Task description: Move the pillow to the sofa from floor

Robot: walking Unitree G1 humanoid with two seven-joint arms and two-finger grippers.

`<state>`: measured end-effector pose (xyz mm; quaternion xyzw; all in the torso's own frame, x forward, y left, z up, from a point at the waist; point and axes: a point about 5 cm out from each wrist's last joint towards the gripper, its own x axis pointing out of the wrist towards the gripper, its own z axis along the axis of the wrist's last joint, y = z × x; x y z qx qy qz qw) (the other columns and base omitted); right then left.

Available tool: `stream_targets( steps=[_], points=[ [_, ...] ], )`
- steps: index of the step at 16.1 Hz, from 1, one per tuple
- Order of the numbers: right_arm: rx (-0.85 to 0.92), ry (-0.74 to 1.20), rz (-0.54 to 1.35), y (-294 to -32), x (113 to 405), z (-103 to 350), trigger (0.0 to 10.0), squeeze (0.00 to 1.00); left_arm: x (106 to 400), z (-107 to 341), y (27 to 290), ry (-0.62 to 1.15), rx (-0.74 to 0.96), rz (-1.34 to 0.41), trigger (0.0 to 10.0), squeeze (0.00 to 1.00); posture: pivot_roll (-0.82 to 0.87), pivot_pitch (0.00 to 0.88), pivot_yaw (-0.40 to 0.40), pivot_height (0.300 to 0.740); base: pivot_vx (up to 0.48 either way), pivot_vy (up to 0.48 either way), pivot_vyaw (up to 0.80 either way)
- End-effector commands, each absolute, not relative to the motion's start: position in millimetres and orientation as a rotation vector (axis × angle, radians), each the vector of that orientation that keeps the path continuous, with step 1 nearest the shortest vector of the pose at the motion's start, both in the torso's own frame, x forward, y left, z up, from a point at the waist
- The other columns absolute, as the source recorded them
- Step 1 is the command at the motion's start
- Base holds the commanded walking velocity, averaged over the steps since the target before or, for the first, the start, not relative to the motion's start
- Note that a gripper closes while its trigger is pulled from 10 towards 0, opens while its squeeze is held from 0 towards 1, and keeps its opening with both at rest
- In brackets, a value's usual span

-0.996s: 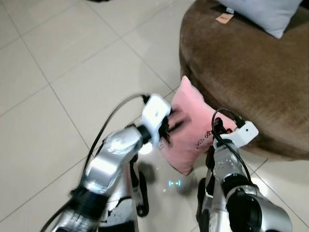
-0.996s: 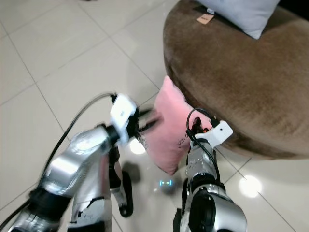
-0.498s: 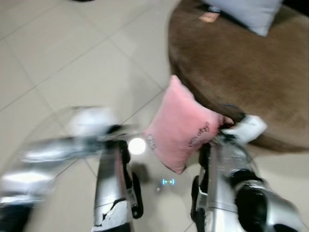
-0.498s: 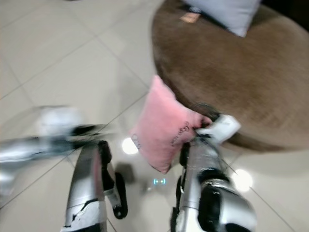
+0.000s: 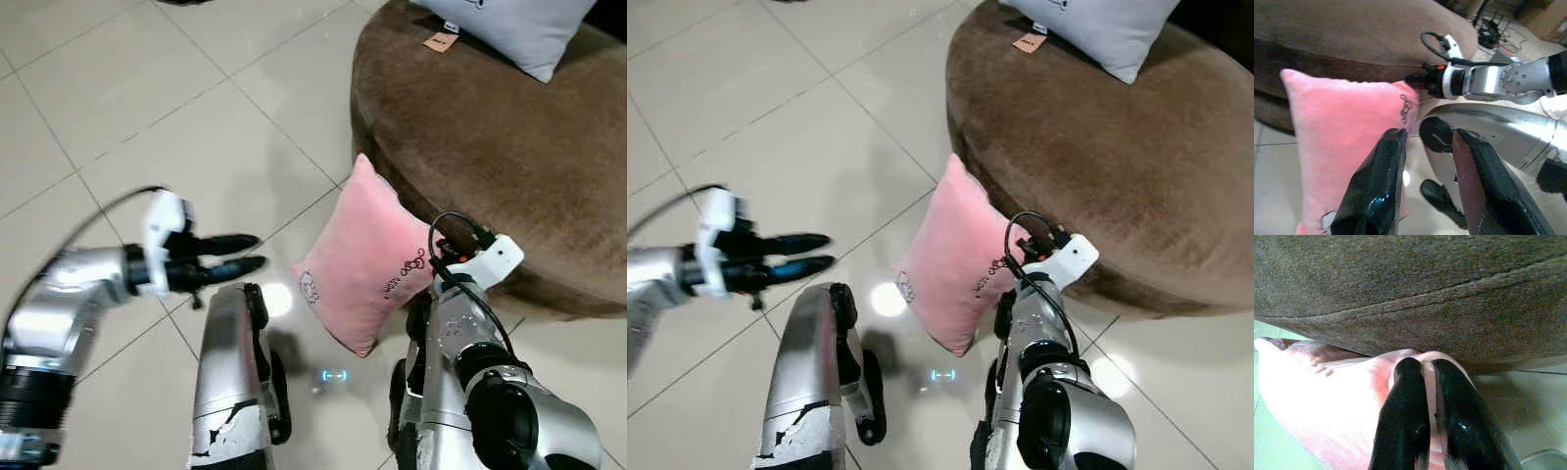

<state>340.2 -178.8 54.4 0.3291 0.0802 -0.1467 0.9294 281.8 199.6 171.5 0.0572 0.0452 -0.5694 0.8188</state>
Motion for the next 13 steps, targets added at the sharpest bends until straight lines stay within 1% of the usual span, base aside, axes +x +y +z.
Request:
stream_targets(
  steps=[1, 10, 13],
  points=[
    [0.686, 0.197, -0.309, -176.8, 334.6, 45.6, 0.0, 0.00, 279.7, 169.9, 202.7, 0.119, 0.138, -1.224, 10.0, 0.00, 0.22, 0.301, 0.058, 0.500, 0.000, 0.000, 0.00],
    [0.726, 0.189, -0.278, -172.5, 335.1, 45.6, 0.0, 0.00, 275.9, 170.7, 203.4, 0.119, 0.139, -1.226, 10.0, 0.00, 0.23, 0.297, 0.066, 0.500, 0.000, 0.000, 0.00],
    [0.760, 0.142, -0.193, -163.5, 337.1, 50.4, 0.0, 0.00, 276.2, 167.7, 204.6, 0.113, 0.122, -1.203, 10.0, 0.00, 0.21, 0.277, 0.066, 0.500, 0.000, 0.000, 0.00]
  ],
)
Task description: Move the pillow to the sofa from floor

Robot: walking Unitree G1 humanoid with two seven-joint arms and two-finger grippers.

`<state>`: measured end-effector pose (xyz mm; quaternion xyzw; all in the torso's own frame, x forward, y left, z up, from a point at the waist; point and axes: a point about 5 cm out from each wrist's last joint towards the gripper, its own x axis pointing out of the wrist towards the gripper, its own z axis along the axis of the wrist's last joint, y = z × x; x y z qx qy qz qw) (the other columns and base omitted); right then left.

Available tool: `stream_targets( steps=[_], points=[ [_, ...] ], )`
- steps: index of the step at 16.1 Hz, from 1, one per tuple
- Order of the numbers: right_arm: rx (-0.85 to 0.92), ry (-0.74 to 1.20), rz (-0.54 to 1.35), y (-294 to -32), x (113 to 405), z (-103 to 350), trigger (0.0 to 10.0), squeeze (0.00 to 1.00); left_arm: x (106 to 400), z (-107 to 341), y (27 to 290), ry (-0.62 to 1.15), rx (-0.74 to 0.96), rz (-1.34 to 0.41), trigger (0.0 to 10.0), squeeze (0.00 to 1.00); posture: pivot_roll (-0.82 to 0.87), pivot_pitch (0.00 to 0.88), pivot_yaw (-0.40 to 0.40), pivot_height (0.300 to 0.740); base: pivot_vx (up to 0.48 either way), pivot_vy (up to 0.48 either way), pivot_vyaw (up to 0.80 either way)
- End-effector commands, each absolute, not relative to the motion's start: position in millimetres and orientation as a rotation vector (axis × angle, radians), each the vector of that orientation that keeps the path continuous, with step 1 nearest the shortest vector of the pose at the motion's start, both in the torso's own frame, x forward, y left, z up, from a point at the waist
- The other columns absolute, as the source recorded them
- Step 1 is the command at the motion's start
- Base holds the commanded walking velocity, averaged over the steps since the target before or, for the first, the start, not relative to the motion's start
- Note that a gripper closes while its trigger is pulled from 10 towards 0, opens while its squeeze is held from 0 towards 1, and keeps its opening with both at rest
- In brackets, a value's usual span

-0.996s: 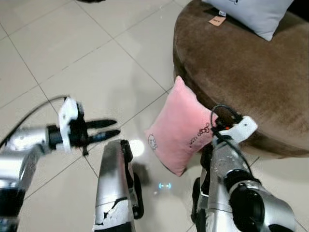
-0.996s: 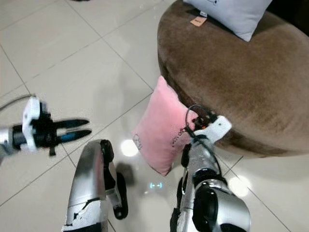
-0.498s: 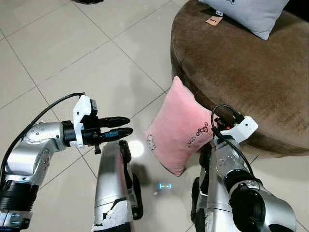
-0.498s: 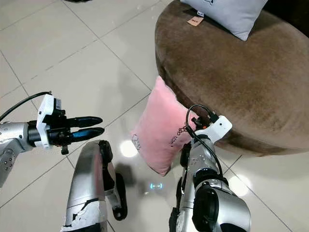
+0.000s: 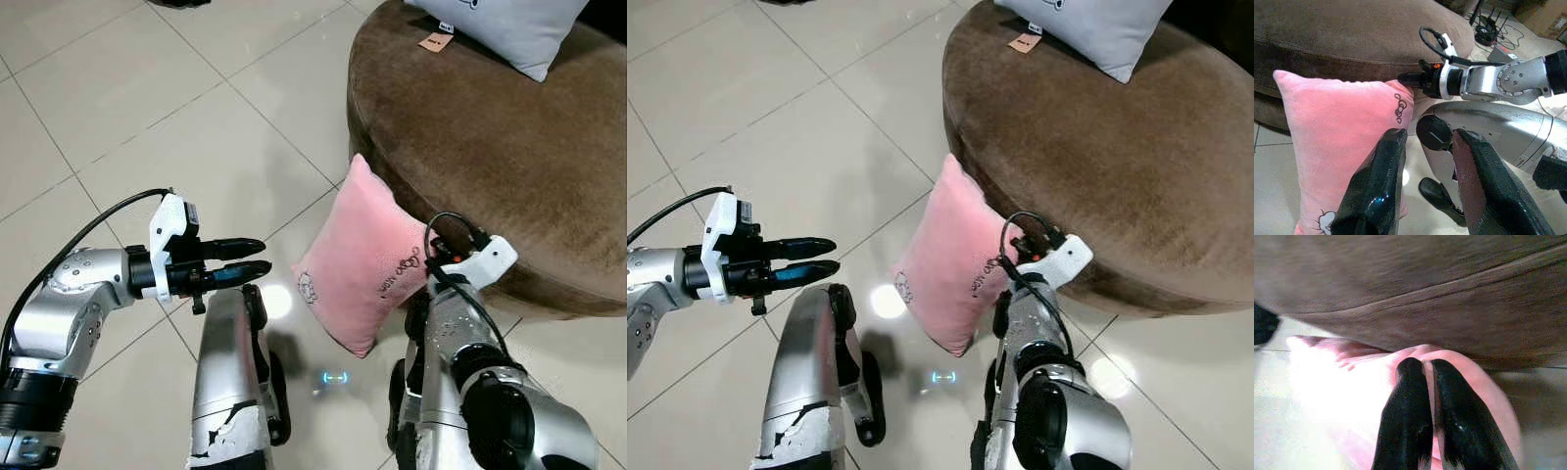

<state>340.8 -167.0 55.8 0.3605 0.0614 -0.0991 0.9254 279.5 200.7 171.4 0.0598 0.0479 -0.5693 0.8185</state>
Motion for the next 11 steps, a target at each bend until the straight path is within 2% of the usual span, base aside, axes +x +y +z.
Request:
stream_targets(
  steps=[1, 5, 9, 11],
  points=[
    [0.764, 0.116, -0.153, -158.2, 338.5, 54.3, 0.0, 0.00, 276.1, 166.4, 204.0, 0.108, 0.111, -1.189, 10.0, 0.00, 0.20, 0.270, 0.063, 0.500, 0.000, 0.000, 0.00],
    [0.763, -0.014, 0.065, -126.3, 337.1, 77.7, 0.0, 0.00, 267.5, 152.6, 190.7, 0.085, 0.056, -1.141, 10.0, 0.00, 0.14, 0.231, 0.032, 0.500, 0.000, 0.000, 0.00],
    [0.765, -0.091, 0.194, -112.1, 325.5, 101.3, 0.0, 0.00, 267.6, 143.5, 184.7, 0.065, 0.022, -1.099, 10.0, 0.00, 0.11, 0.203, 0.007, 0.500, 0.000, 0.000, 0.00],
    [0.775, -0.153, 0.287, -104.8, 323.4, 132.4, 0.0, 0.00, 263.6, 136.9, 183.3, 0.064, 0.010, -1.088, 10.0, 0.00, 0.10, 0.183, 0.001, 0.500, 0.000, 0.000, 0.00]
  ],
)
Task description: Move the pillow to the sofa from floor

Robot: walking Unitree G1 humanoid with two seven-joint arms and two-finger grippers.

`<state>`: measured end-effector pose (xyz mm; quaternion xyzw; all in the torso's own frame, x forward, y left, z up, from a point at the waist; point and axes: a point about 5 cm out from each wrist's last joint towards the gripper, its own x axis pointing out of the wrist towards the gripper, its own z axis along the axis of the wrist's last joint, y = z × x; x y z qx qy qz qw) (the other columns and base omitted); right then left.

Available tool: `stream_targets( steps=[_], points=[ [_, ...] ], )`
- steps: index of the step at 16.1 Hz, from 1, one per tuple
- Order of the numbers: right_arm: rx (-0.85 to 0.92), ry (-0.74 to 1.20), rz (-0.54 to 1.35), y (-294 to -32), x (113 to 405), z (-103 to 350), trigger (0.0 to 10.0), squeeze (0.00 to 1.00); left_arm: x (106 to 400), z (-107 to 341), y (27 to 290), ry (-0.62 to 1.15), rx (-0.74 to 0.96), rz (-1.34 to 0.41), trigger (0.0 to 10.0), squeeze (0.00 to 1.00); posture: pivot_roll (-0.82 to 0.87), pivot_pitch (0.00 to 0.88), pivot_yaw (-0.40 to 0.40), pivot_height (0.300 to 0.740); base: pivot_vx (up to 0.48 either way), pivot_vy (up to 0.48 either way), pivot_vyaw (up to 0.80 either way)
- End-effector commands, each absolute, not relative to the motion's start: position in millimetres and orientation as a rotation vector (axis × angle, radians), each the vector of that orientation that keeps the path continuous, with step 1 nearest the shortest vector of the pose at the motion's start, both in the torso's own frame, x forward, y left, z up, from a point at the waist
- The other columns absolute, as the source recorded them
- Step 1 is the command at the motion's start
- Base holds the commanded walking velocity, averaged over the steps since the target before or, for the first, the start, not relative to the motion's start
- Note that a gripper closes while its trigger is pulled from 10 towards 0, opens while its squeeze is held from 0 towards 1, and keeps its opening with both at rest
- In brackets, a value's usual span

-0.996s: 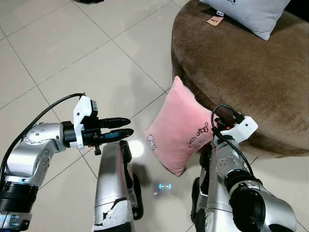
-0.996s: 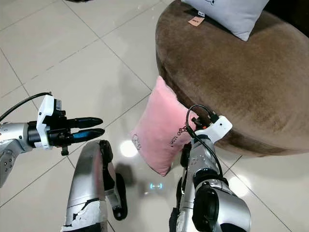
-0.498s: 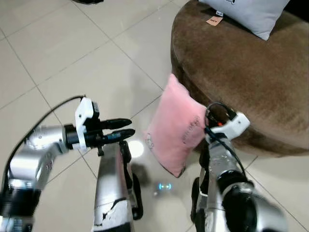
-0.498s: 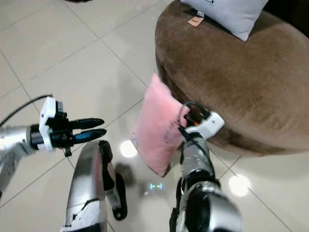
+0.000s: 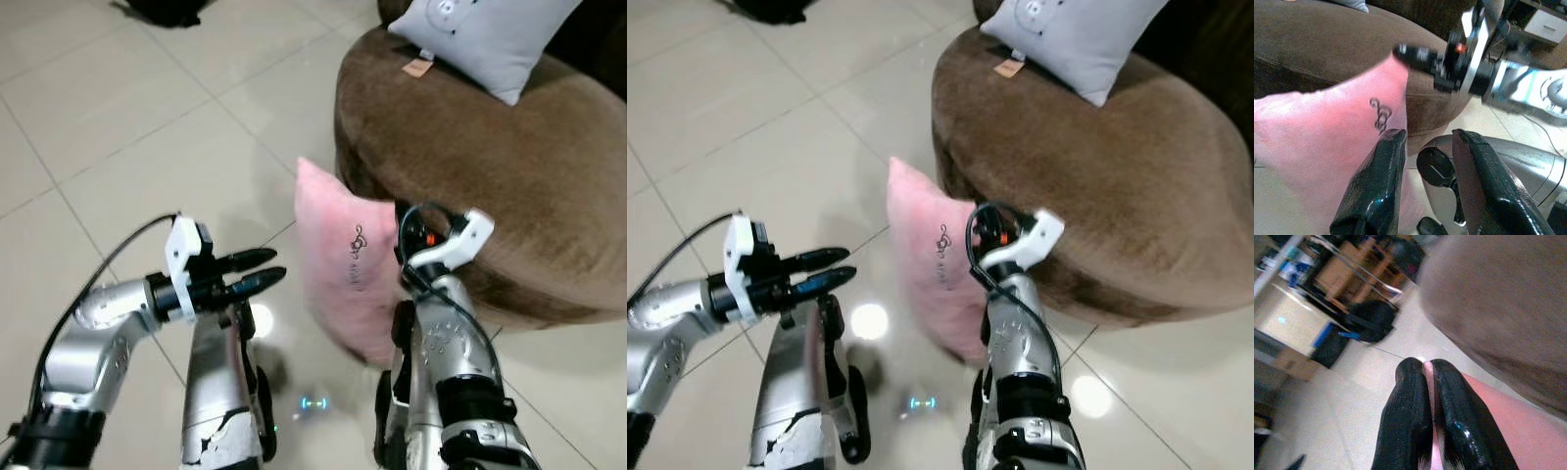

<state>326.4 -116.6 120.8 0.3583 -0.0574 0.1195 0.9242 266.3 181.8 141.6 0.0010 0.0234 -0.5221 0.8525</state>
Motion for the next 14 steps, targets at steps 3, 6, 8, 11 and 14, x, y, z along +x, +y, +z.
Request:
stream_targets(
  steps=[3, 6, 8, 11, 14],
  points=[
    [0.803, -0.224, 0.370, -98.9, 321.1, 172.3, 0.0, 0.00, 260.2, 132.1, 181.3, 0.063, 0.001, -1.081, 10.0, 0.00, 0.09, 0.167, -0.002, 0.500, 0.000, 0.000, 0.00],
    [0.939, -0.369, 0.399, -107.4, 322.5, 237.4, 0.0, 0.00, 256.1, 129.7, 178.2, 0.057, -0.011, -1.083, 10.0, 0.00, 0.08, 0.147, -0.011, 0.500, 0.000, 0.000, 0.00],
    [0.951, -0.472, 0.391, -120.8, 326.8, 282.5, 0.0, 0.00, 254.9, 130.7, 174.1, 0.040, -0.016, -1.085, 10.0, 0.00, 0.07, 0.137, -0.019, 0.500, 0.000, 0.000, 0.00],
    [0.836, -0.736, 0.261, -175.2, 332.2, 373.1, 0.0, 0.00, 256.9, 134.1, 163.2, -0.007, -0.028, -1.088, 10.0, 0.00, 0.05, 0.112, -0.036, 0.500, 0.000, 0.000, 0.00],
    [0.666, -0.883, 0.114, -221.2, 322.9, 417.9, 0.0, 0.00, 260.8, 143.7, 155.7, -0.052, -0.031, -1.082, 10.0, 0.00, 0.04, 0.108, -0.042, 0.500, 0.000, 0.000, 0.00]
  ],
)
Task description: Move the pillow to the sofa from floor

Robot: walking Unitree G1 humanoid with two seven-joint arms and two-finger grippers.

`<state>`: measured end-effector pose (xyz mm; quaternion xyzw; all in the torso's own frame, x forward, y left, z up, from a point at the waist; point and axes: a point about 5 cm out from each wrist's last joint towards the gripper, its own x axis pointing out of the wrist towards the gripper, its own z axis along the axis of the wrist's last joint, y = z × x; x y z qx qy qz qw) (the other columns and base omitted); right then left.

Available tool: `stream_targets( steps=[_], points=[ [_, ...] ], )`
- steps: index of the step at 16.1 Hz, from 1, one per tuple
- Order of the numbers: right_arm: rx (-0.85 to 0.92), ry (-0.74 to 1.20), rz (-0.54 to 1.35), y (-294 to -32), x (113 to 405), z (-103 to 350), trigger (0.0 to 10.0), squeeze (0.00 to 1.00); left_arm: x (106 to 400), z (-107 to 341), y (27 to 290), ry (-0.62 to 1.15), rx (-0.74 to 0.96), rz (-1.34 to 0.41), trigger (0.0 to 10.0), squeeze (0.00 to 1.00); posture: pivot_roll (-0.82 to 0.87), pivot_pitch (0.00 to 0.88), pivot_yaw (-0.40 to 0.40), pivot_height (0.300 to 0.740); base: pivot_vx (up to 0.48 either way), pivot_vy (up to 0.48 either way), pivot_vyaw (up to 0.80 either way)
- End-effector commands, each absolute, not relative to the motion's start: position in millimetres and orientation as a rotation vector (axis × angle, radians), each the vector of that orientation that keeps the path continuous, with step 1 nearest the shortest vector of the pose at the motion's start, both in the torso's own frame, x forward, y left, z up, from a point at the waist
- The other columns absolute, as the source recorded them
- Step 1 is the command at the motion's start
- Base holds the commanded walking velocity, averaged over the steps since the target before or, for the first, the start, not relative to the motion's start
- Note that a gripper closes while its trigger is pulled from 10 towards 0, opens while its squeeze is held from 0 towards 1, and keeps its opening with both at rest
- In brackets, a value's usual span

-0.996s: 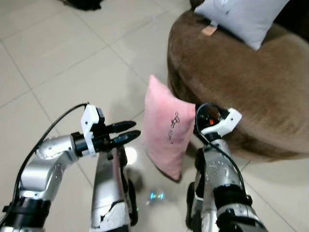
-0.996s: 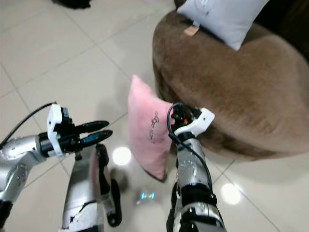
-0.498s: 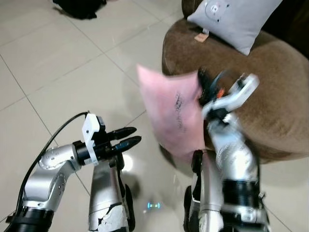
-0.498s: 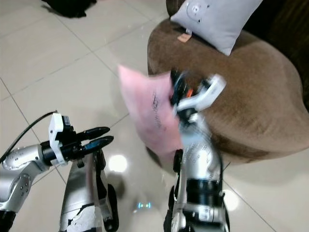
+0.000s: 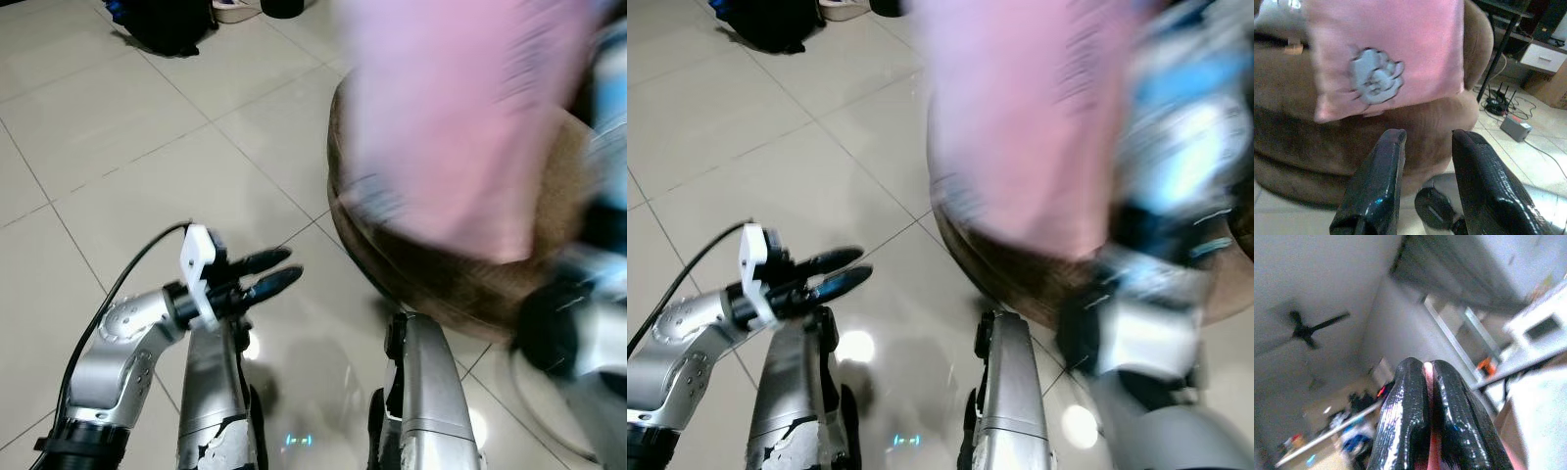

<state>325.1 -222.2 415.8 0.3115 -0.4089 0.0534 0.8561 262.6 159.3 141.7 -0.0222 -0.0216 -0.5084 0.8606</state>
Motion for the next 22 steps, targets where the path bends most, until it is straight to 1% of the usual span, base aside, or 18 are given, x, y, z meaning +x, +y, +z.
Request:
stream_targets(
  steps=[1, 2, 3, 4, 6, 7, 9, 11, 13, 15, 17, 18, 19, 21, 22],
  points=[
    [0.631, -0.874, 0.083, -227.9, 323.2, 418.9, 0.0, 0.00, 261.6, 145.2, 154.5, -0.058, -0.030, -1.080, 10.0, 0.00, 0.04, 0.109, -0.042, 0.500, 0.000, 0.000, 0.00],
    [0.604, -0.828, 0.047, -233.2, 327.9, 410.9, 0.0, 0.00, 262.4, 146.0, 153.0, -0.062, -0.027, -1.075, 10.0, 0.00, 0.03, 0.108, -0.039, 0.500, 0.000, 0.000, 0.00],
    [0.523, -0.635, -0.042, -236.6, 346.6, 365.3, 10.0, 0.00, 265.7, 146.9, 150.1, -0.073, 0.005, -1.032, 10.0, 0.00, 0.03, 0.110, -0.034, 0.500, 0.000, 0.000, 0.00],
    [0.459, -0.434, -0.127, -234.8, 359.9, 308.1, 10.0, 0.00, 271.7, 149.4, 147.1, -0.079, 0.025, -0.964, 10.0, 0.00, 0.03, 0.111, -0.027, 0.500, 0.000, 0.000, 0.00],
    [0.425, -0.335, -0.171, -231.8, 361.6, 273.7, 10.0, 0.00, 278.8, 154.8, 146.6, -0.099, 0.028, -0.905, 10.0, 0.00, 0.03, 0.112, -0.024, 0.500, 0.000, 0.000, 0.00],
    [0.420, -0.298, -0.182, -231.0, 362.4, 264.3, 10.0, 0.00, 282.0, 157.3, 146.8, -0.109, 0.027, -0.884, 10.0, 0.00, 0.03, 0.112, -0.024, 0.500, 0.000, 0.000, 0.00],
    [0.424, -0.267, -0.205, -235.0, 361.6, 253.7, 10.0, 0.00, 286.0, 161.6, 145.8, -0.131, 0.037, -0.863, 10.0, 0.00, 0.03, 0.110, -0.025, 0.504, 0.000, 0.000, 0.00],
    [0.416, -0.267, -0.218, -237.5, 359.7, 250.6, 10.0, 0.00, 286.4, 164.0, 141.4, -0.129, 0.049, -0.851, 10.0, 0.00, 0.03, 0.102, -0.026, 0.528, 0.000, 0.000, 0.00],
    [0.403, -0.267, -0.216, -237.2, 358.0, 250.7, 10.0, 0.00, 287.1, 165.4, 138.2, -0.106, 0.064, -0.824, 10.0, 0.00, 0.02, 0.095, -0.026, 0.543, 0.000, 0.000, 0.00],
    [0.381, -0.265, -0.207, -236.4, 356.3, 252.1, 10.0, 0.00, 288.3, 166.9, 134.1, -0.092, 0.037, -0.798, 10.0, 0.00, 0.02, 0.086, -0.026, 0.563, 0.000, 0.000, 0.00],
    [0.351, -0.257, -0.185, -233.6, 353.4, 250.0, 10.0, 0.00, 286.7, 163.5, 129.4, -0.072, 0.045, -0.779, 10.0, 0.00, 0.01, 0.072, -0.031, 0.583, 0.000, 0.000, 0.00],
    [0.350, -0.249, -0.187, -232.6, 349.5, 244.4, 10.0, 0.00, 286.6, 156.7, 126.5, -0.031, 0.088, -0.764, 10.0, 0.00, 0.01, 0.072, -0.035, 0.593, 0.000, 0.000, 0.00],
    [0.351, -0.241, -0.188, -230.9, 346.3, 240.1, 10.0, 0.00, 285.3, 154.9, 124.7, -0.031, 0.106, -0.764, 10.0, 0.00, 0.01, 0.070, -0.033, 0.598, 0.000, 0.000, 0.00],
    [0.348, -0.217, -0.181, -217.6, 328.1, 221.4, 10.0, 0.00, 283.6, 151.9, 118.3, -0.040, 0.141, -0.759, 10.0, 0.00, 0.00, 0.066, -0.026, 0.623, 0.000, 0.000, 0.00],
    [0.361, -0.211, -0.177, -212.2, 321.9, 216.2, 10.0, 0.00, 284.1, 153.6, 115.6, -0.051, 0.129, -0.766, 10.0, 0.00, -0.01, 0.044, -0.024, 0.633, 0.000, 0.000, 0.00]
  ],
)
